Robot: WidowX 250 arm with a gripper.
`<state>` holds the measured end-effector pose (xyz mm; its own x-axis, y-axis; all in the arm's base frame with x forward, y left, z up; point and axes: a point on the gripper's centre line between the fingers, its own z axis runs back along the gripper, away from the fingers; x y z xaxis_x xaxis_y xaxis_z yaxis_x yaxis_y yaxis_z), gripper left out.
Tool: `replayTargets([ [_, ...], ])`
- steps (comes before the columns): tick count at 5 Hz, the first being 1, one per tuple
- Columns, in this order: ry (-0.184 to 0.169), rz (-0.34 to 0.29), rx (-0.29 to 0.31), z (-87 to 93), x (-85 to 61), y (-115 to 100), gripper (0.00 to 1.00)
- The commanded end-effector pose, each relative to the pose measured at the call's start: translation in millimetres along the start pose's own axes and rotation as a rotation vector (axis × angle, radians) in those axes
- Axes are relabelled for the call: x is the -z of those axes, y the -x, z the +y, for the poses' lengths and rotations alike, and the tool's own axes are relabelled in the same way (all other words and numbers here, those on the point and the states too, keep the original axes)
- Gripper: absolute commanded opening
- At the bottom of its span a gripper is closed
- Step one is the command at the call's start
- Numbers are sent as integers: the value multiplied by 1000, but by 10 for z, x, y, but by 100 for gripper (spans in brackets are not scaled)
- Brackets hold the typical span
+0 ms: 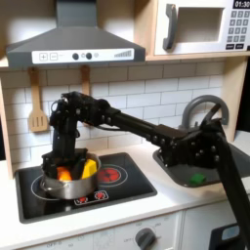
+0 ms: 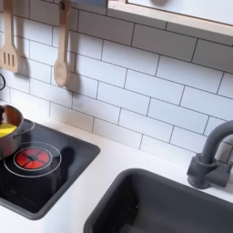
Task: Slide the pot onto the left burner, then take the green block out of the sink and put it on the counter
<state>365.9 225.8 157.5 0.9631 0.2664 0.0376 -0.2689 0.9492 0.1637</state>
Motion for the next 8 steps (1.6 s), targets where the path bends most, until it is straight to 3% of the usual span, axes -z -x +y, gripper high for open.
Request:
replayTargets([
  [1,4,-17,11,-52,-55,12,100],
  [5,96,-8,-1,-162,-221,65,100],
  [8,177,-79,53,-441,-637,121,100],
])
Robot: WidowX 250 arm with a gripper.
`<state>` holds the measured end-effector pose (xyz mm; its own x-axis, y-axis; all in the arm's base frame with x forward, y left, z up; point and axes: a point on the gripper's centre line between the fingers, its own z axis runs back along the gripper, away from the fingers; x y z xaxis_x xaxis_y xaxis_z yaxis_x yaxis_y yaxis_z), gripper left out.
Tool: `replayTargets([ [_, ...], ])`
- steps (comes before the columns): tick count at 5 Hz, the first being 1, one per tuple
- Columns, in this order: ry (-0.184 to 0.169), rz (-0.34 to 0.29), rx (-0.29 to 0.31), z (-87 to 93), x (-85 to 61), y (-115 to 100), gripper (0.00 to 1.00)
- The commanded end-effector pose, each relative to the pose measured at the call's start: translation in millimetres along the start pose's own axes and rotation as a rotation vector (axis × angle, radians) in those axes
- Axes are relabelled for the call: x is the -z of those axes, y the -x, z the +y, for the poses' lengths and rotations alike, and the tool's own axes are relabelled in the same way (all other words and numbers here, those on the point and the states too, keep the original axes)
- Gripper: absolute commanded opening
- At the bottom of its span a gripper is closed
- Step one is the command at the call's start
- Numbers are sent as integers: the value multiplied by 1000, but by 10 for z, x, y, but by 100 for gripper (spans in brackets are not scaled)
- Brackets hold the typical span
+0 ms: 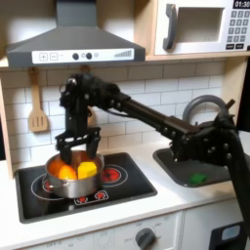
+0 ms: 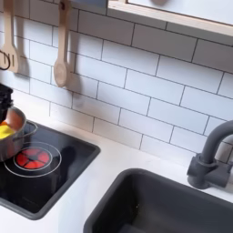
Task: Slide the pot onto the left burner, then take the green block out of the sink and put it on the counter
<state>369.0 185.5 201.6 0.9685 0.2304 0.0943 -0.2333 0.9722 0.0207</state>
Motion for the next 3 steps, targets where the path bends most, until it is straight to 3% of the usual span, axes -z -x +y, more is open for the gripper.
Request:
replayTargets([
  [1,56,-55,62,-291,-279,121,100],
  [3,77,-50,129,-489,-317,386,100],
])
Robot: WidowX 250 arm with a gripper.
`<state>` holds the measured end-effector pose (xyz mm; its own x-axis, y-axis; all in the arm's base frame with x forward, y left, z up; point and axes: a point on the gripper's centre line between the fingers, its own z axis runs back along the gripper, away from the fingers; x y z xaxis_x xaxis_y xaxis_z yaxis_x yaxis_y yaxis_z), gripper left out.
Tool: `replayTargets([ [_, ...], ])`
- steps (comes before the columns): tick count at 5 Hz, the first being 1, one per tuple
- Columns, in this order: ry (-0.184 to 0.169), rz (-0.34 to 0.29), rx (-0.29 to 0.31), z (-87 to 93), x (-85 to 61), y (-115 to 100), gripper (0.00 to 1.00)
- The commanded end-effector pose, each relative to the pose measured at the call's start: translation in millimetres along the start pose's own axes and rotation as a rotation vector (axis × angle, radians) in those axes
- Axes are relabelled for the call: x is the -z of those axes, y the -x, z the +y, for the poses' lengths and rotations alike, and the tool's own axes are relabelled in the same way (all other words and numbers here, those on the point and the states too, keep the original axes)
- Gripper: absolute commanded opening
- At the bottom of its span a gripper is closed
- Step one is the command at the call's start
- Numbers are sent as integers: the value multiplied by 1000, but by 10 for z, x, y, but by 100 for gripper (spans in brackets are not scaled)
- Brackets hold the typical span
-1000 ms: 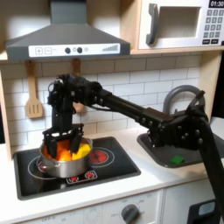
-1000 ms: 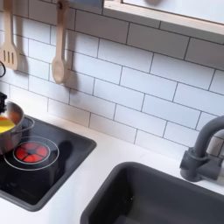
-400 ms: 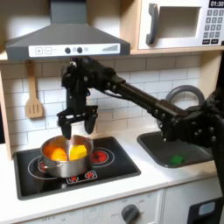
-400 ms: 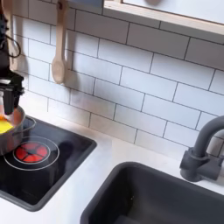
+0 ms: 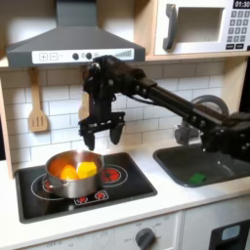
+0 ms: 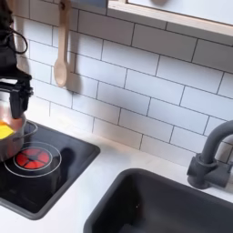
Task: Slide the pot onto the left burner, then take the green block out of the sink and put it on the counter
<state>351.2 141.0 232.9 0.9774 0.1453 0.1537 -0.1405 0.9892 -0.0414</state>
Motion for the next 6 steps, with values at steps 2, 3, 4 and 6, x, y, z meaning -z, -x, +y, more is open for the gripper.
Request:
replayTargets([
  [2,19,32,118,-310,46,497,100],
  [3,17,40,147,-387,79,661,100],
  [4,23,42,169,-487,121,781,100],
  [6,25,2,154,-635,179,940,100],
])
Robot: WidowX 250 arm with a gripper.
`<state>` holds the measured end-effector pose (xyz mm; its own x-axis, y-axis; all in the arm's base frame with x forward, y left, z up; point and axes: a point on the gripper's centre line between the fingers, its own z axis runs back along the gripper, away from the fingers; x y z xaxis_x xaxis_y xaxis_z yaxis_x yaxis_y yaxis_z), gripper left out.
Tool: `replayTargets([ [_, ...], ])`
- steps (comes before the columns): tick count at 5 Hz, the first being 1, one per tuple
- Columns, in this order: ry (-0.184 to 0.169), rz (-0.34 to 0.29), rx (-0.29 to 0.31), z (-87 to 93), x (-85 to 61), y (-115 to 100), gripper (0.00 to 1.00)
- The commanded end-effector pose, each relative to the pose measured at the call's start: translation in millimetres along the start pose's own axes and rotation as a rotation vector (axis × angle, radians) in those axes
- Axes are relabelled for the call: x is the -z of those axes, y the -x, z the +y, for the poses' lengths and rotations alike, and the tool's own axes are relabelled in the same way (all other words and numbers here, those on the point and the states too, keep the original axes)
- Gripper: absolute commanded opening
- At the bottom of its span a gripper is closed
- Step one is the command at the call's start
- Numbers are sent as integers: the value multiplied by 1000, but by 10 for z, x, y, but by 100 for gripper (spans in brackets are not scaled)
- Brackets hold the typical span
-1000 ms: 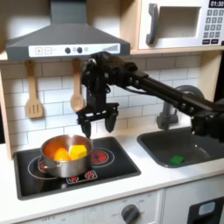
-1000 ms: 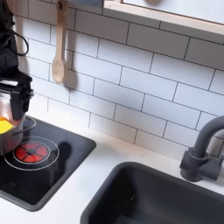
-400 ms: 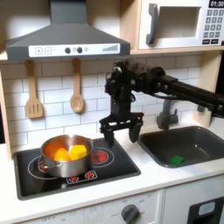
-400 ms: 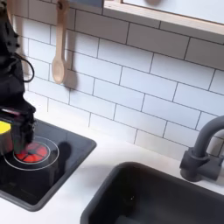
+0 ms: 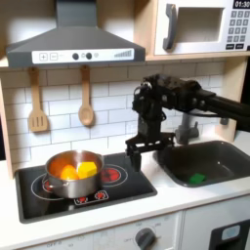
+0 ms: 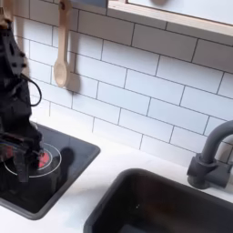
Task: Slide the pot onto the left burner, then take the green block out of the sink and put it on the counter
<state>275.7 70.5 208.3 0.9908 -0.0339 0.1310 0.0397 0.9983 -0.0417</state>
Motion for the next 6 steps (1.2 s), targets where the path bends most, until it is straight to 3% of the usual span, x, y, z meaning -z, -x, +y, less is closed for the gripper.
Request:
replayTargets([
  [1,-17,-40,-26,-101,48,101,100],
  [2,-30,-71,-54,-77,-9,108,100],
  [6,-26,-70,-50,-103,-11,102,100],
])
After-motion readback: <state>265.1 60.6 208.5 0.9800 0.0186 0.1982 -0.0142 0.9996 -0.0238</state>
